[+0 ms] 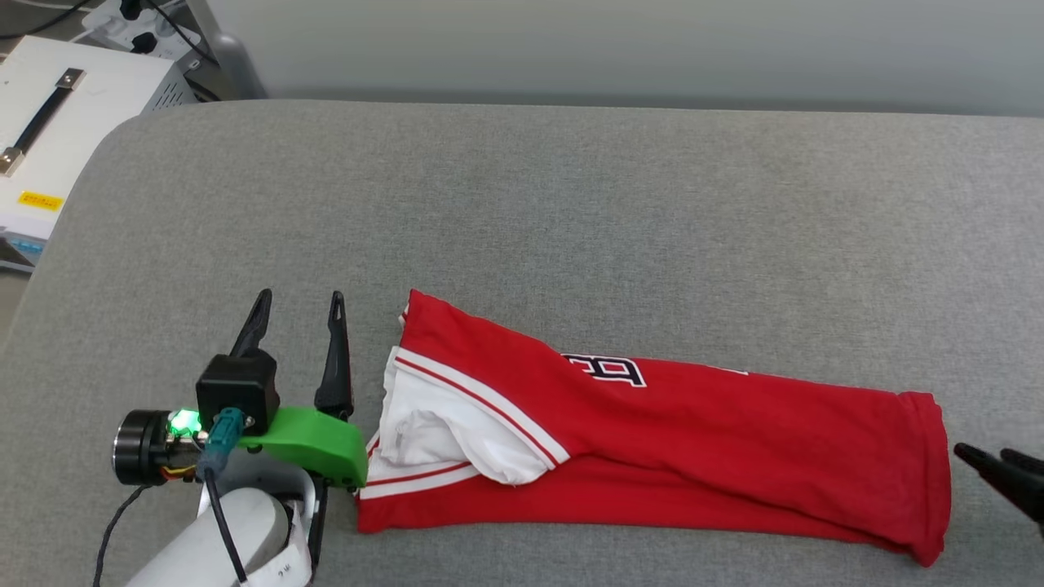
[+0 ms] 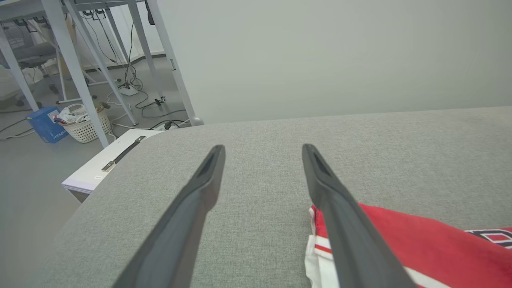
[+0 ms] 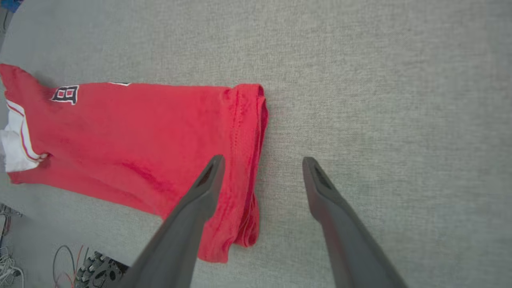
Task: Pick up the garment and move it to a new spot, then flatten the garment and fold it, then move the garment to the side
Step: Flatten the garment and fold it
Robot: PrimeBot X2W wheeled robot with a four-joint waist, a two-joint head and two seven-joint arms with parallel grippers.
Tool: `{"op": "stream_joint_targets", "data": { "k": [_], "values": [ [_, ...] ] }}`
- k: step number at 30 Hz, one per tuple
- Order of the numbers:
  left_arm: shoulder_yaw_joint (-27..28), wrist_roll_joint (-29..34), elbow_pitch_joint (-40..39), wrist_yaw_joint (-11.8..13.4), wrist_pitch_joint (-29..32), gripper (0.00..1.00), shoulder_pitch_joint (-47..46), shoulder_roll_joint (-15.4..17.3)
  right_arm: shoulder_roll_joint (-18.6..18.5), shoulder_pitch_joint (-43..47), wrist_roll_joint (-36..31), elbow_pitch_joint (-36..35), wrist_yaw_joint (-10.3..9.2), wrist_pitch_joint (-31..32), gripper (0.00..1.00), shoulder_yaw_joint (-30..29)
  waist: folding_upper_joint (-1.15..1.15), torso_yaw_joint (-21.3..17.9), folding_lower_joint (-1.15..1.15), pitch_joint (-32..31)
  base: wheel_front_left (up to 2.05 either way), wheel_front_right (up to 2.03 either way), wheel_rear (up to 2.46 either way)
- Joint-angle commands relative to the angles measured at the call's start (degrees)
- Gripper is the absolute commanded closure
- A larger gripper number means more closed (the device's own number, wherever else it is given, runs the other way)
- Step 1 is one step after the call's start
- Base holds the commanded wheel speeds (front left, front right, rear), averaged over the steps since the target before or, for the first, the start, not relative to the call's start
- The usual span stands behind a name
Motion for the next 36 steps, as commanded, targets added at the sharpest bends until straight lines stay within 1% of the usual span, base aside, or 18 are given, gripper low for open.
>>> {"op": "stream_joint_targets", "data": {
  "k": [1,6,11,15,18,19,20,24,29,33,36],
  "values": [
    [1.9,2.6,-0.4,-0.1,-0.3,0.00,2.0,-1.5,1.5,-0.8,-0.5,0.9,-0.04,0.5,0.00,1.0,0.00,1.0,0.00,1.1,0.00,0.00,0.00],
    [8.5,9.5,-1.2,-1.9,-0.3,0.00,6.0,-6.4,5.1,-3.2,-2.2,4.3,-0.04,1.1,0.00,4.5,0.00,1.9,0.00,2.1,0.00,0.00,0.00],
    [14.0,14.9,-1.3,-5.5,-0.3,0.00,9.7,-11.2,8.4,-5.7,-2.6,7.2,-0.04,1.4,0.00,8.3,0.00,2.3,0.00,2.7,0.00,0.00,0.00],
    [17.1,18.4,-0.7,-8.4,-0.3,0.00,11.6,-14.5,9.7,-7.3,-2.9,8.6,-0.04,1.2,0.00,10.9,0.00,2.4,0.00,2.9,0.00,0.00,0.00],
    [19.1,20.5,0.0,-10.5,-0.3,0.00,12.3,-16.5,9.5,-8.5,-3.7,9.7,-0.04,0.5,0.00,12.4,0.00,2.3,0.00,2.9,0.00,0.00,0.00],
    [19.9,21.3,0.2,-11.2,-0.3,0.00,12.4,-17.2,9.3,-9.0,-4.0,10.2,-0.04,-0.1,0.83,12.7,0.00,2.2,0.00,2.9,0.00,0.00,0.00],
    [20.4,22.0,0.4,-11.9,-0.3,0.00,12.5,-17.6,9.1,-9.4,-4.1,10.7,-0.04,-0.7,1.00,12.8,0.00,2.1,0.00,2.8,0.00,0.00,0.00],
    [22.5,24.6,1.0,-14.1,-0.3,0.00,13.0,-19.3,7.2,-10.8,-3.7,12.9,-0.04,-2.8,1.00,12.1,0.00,1.8,0.00,2.2,0.00,0.00,0.00],
    [24.8,26.7,1.7,-16.6,-0.3,0.00,13.8,-20.9,2.7,-11.2,-2.4,16.1,-0.04,-3.8,1.00,10.3,0.00,1.4,0.00,0.9,0.00,0.00,0.00],
    [26.2,28.1,2.1,-18.2,-0.3,0.00,14.5,-22.0,-0.9,-10.8,-1.9,18.7,-0.04,-3.6,1.00,9.0,0.00,1.2,0.00,0.1,0.00,0.00,0.00],
    [27.3,28.8,2.4,-19.2,-0.3,0.00,15.2,-22.7,-2.3,-10.1,-0.8,17.6,-0.04,-2.2,1.00,9.1,0.00,1.1,0.00,-0.6,0.00,0.00,0.00]
  ]
}}
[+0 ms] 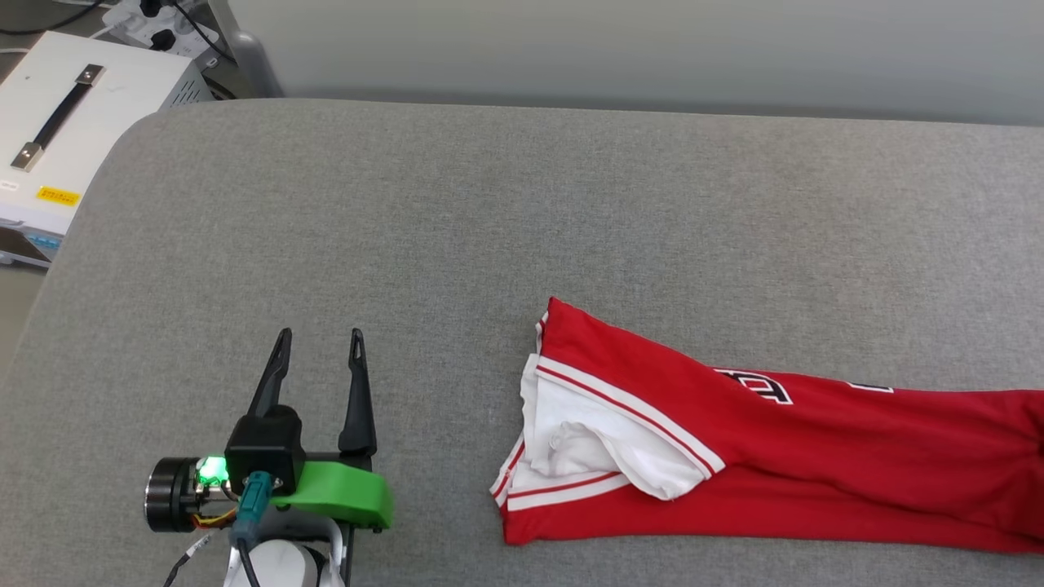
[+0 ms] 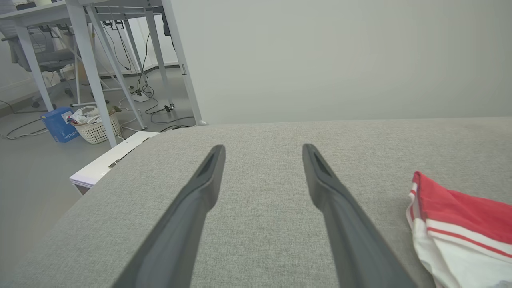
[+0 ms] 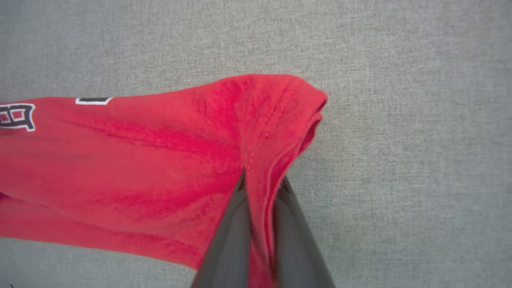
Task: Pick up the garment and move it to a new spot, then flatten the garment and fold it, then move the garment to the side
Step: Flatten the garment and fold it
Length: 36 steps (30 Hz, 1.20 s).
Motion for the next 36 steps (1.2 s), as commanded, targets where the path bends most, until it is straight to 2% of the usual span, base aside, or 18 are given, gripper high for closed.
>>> {"op": "stream_joint_targets", "data": {
  "k": [1,10,15,18,25,26,29,36],
  "values": [
    [0.5,0.6,0.2,-0.5,-0.3,0.00,1.2,-0.4,-0.2,0.5,1.0,-1.3,-0.11,0.7,1.00,0.1,0.00,-0.2,0.00,-0.4,0.00,0.00,0.00],
    [2.8,2.4,0.5,-2.6,-0.3,0.00,2.9,-2.2,-0.2,1.8,5.5,-18.9,-0.11,6.9,1.00,0.8,0.00,-0.3,0.00,-1.6,0.00,0.00,0.00],
    [3.4,3.4,0.4,-3.6,-0.3,0.00,2.3,-3.2,3.5,-1.9,3.6,-25.8,-0.11,10.8,1.00,2.8,0.00,0.3,0.00,-0.9,0.00,0.00,0.00],
    [3.6,3.9,0.5,-4.2,-0.3,0.00,1.7,-3.7,7.5,-5.8,0.5,-27.4,-0.11,13.2,1.00,5.2,0.00,0.9,0.00,-0.1,0.00,0.00,0.00],
    [4.2,4.8,0.6,-5.1,-0.3,0.00,0.1,-4.9,17.6,-15.5,-6.9,-24.7,-0.11,16.1,1.00,12.6,0.00,2.3,0.00,2.2,0.00,0.00,0.00],
    [4.6,5.1,0.9,-5.4,-0.3,0.00,-0.7,-5.3,22.2,-19.0,-9.3,-21.7,-0.11,15.9,1.00,15.9,0.00,2.7,0.00,3.3,0.00,0.00,0.00],
    [4.8,5.4,0.9,-5.7,-0.3,0.00,-1.5,-5.7,26.4,-22.0,-11.4,-17.3,-0.11,14.6,1.00,18.6,0.00,3.0,0.00,4.4,0.00,0.00,0.00],
    [4.9,6.0,0.8,-6.1,-0.3,0.00,-2.8,-6.5,32.7,-25.1,-16.3,-5.0,-0.11,9.5,1.00,24.5,0.00,3.6,0.00,6.4,0.00,0.00,0.00]
  ]
}}
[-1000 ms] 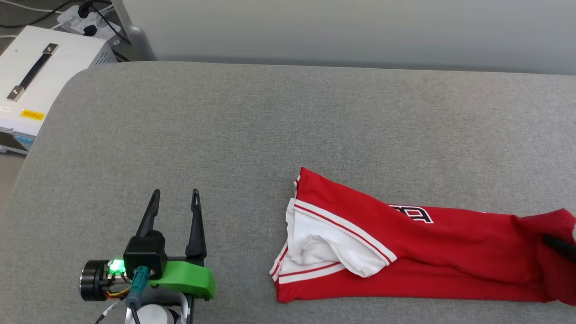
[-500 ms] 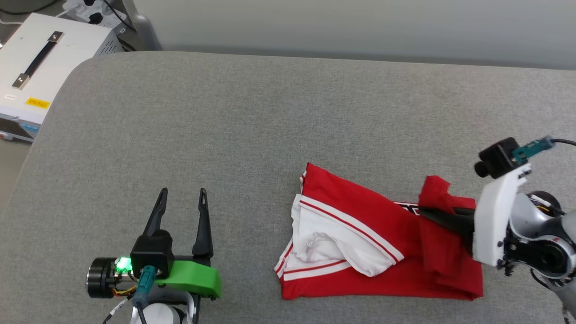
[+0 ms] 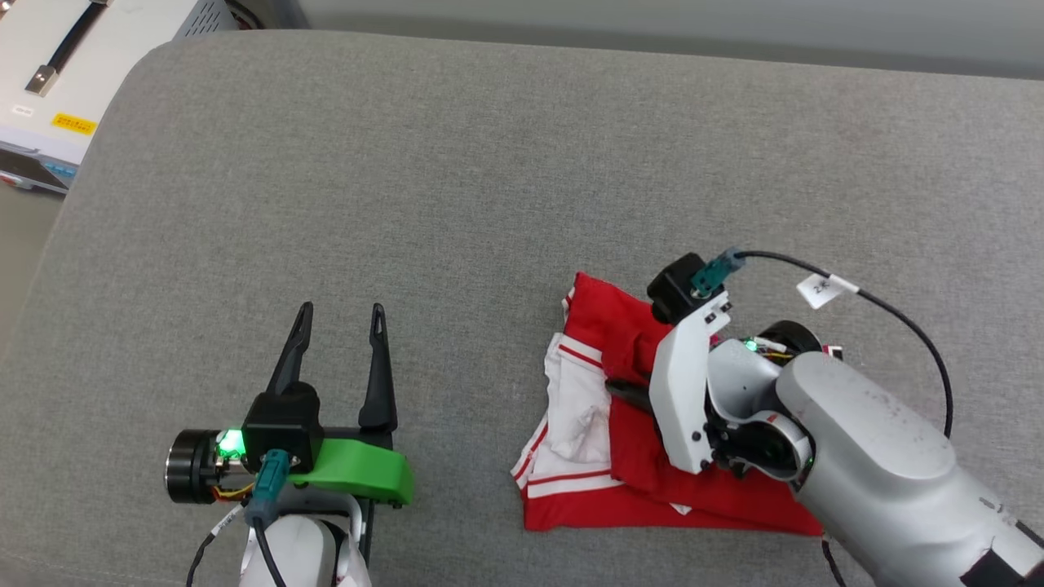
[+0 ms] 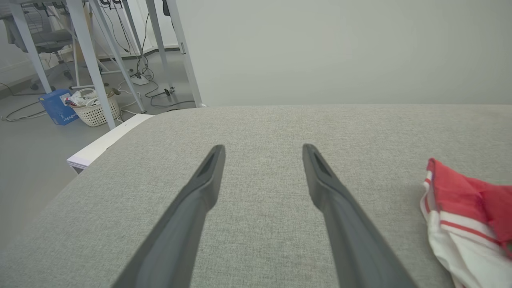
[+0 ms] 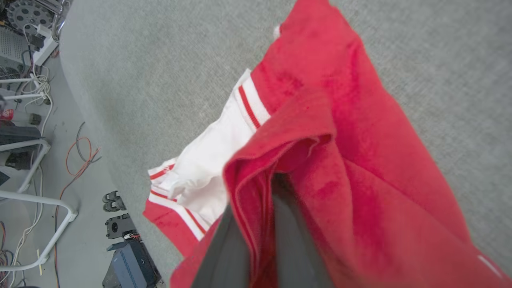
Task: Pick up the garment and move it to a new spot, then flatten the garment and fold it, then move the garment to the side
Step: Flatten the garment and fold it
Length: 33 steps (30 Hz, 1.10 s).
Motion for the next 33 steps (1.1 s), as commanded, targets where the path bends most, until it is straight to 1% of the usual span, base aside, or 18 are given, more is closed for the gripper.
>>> {"op": "stream_joint_targets", "data": {
  "k": [1,4,5,6,7,8,12,14,17,20,23,26,29,33],
  "values": [
    [0.1,0.8,0.0,-0.3,-0.3,0.00,-1.1,-0.5,0.6,-0.6,-1.1,2.3,-0.04,-1.0,1.00,1.6,0.00,0.3,0.00,0.7,0.00,0.00,0.00],
    [0.2,0.9,0.2,-0.3,-0.3,0.00,-1.3,-0.8,1.2,-0.6,-1.8,5.5,-0.04,-3.0,1.00,3.9,0.00,0.3,0.00,0.8,0.00,0.00,0.00],
    [0.3,1.0,0.3,-0.3,-0.3,0.00,-1.2,-0.8,1.2,-0.7,-1.7,6.1,-0.04,-4.2,0.95,4.4,0.00,0.1,0.00,0.6,0.00,0.00,0.00],
    [0.4,1.0,0.4,-0.3,-0.3,0.00,-1.1,-0.8,1.1,-0.8,-1.5,6.1,-0.04,-5.4,0.60,4.5,0.00,0.0,0.00,0.5,0.00,0.00,0.00],
    [0.5,1.1,0.5,-0.3,-0.3,0.00,-0.9,-0.9,0.8,-1.1,-1.3,5.8,-0.04,-6.7,0.15,4.8,0.00,-0.3,0.00,0.1,0.00,0.00,0.00],
    [0.7,1.1,0.6,-0.3,-0.3,0.00,-0.6,-0.9,0.4,-1.3,-1.0,5.1,-0.04,-7.9,0.00,5.1,0.00,-0.5,0.00,-0.3,0.00,0.00,0.00],
    [1.5,1.4,0.7,-0.5,-0.3,0.00,0.3,-0.7,-3.3,-1.9,-1.0,-0.3,-0.04,-15.3,0.00,4.6,0.00,-1.7,0.00,-2.3,0.00,0.00,0.00],
    [1.8,1.6,0.6,-0.6,-0.3,0.00,0.8,-0.6,-5.7,-1.7,-2.1,-2.7,-0.04,-20.2,0.00,2.2,0.00,-2.3,0.00,-3.3,0.00,0.00,0.00],
    [2.3,1.7,0.5,-0.8,-0.3,0.00,1.6,-0.3,-9.0,-0.4,-6.3,-3.9,-0.04,-27.0,0.00,-3.2,0.00,-3.6,0.00,-4.8,0.00,0.00,0.00],
    [2.9,1.5,0.5,-1.1,-0.3,0.00,2.4,-0.1,-10.1,2.1,-11.7,-3.7,-0.04,-33.5,0.00,-10.4,0.00,-4.8,0.00,-6.1,0.00,0.00,0.00],
    [3.3,1.5,0.2,-1.4,-0.3,0.00,3.4,0.0,-9.1,6.2,-17.4,-3.5,-0.04,-39.1,0.00,-18.7,0.00,-5.9,0.00,-7.2,0.00,0.00,0.00],
    [3.7,1.4,-0.1,-1.6,-0.3,0.00,4.2,0.2,-7.7,10.4,-23.3,-4.1,-0.04,-43.4,0.00,-25.6,0.00,-6.8,0.00,-8.2,0.00,0.00,0.00],
    [4.0,1.4,-0.4,-1.8,-0.3,0.00,5.2,0.3,-4.7,15.4,-27.2,-5.4,-0.04,-45.7,0.00,-32.7,0.00,-7.5,0.00,-9.0,0.00,0.00,0.00],
    [4.2,1.4,-0.8,-1.9,-0.3,0.00,6.5,0.3,-0.4,21.4,-30.9,-9.3,-0.04,-47.1,0.00,-39.5,0.00,-8.2,0.00,-10.0,0.00,0.00,0.00]
  ]
}}
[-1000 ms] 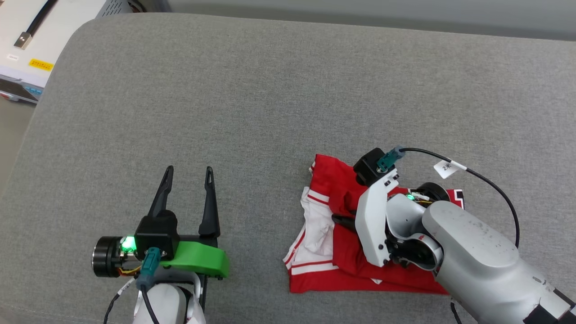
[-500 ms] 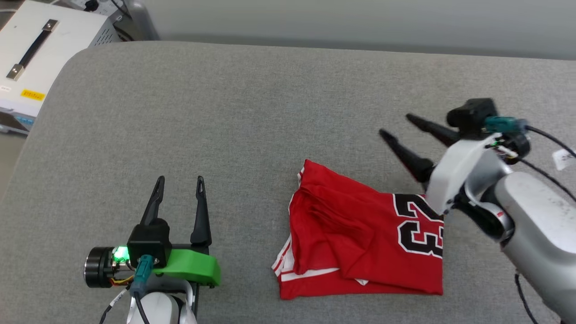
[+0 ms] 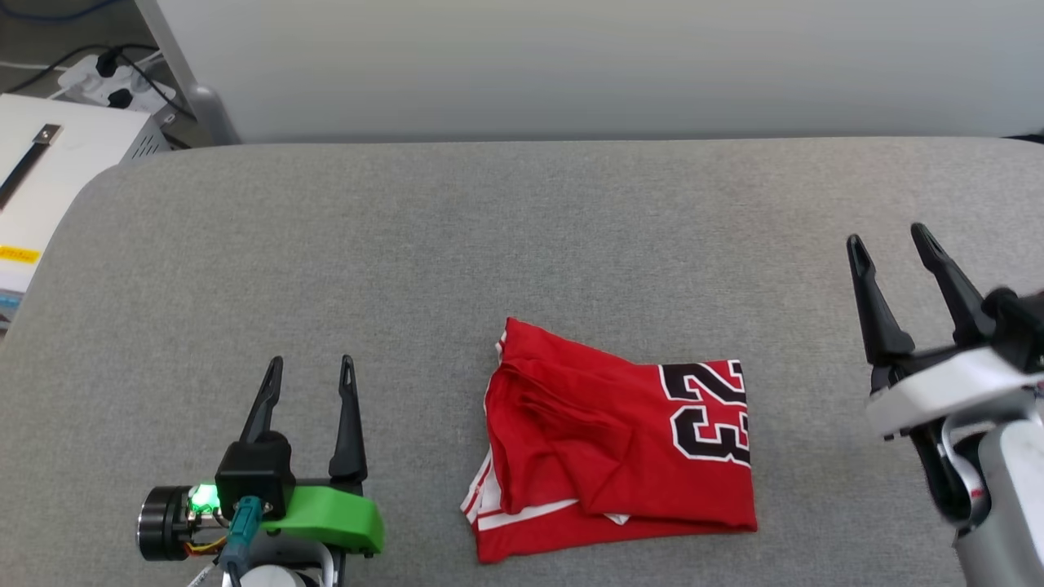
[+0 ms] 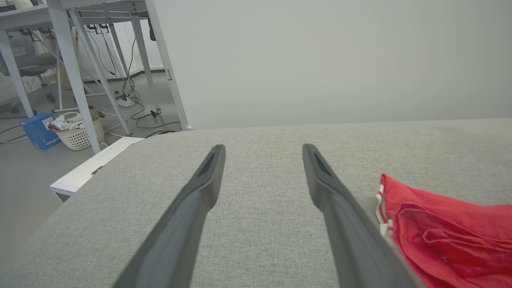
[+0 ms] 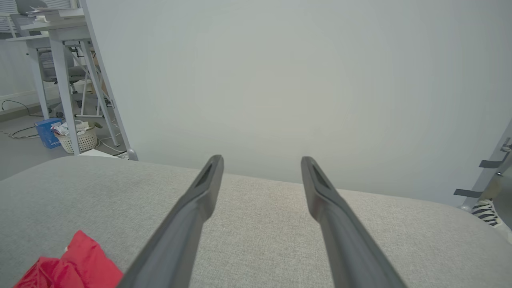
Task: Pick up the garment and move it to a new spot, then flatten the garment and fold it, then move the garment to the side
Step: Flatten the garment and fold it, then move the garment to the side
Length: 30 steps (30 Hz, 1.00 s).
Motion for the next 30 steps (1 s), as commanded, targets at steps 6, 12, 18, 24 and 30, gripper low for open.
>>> {"op": "stream_joint_targets", "data": {
  "k": [6,12,18,24,30],
  "values": [
    [0.3,0.0,-0.8,-0.7,-0.3,0.00,2.4,0.4,5.4,8.9,-4.5,-7.4,-0.05,-1.0,0.00,-5.6,0.00,-0.9,0.00,-1.9,0.00,0.00,0.00],
    [0.4,0.0,-1.1,-0.8,-0.3,0.00,3.8,0.3,10.0,17.5,-6.7,-12.5,-0.05,-0.1,0.00,-8.1,0.00,0.0,0.00,-2.9,0.00,0.00,0.00],
    [0.4,0.3,-0.8,-0.5,-0.3,0.00,4.1,0.3,11.5,21.1,-8.1,-12.6,-0.05,-0.2,0.00,-8.8,0.00,0.6,0.00,-2.8,0.00,0.00,0.00],
    [0.6,0.3,-0.4,-0.5,-0.3,0.00,4.3,0.4,11.6,21.9,-9.4,-11.7,-0.05,-0.5,0.00,-8.6,0.00,0.7,0.00,-2.5,0.00,0.00,0.00],
    [0.6,0.3,-0.2,-0.4,-0.3,0.00,3.7,0.4,10.0,18.7,-10.1,-12.8,-0.05,-0.8,0.00,-9.1,0.00,0.9,0.00,-1.9,0.00,0.00,0.00]
  ]
}}
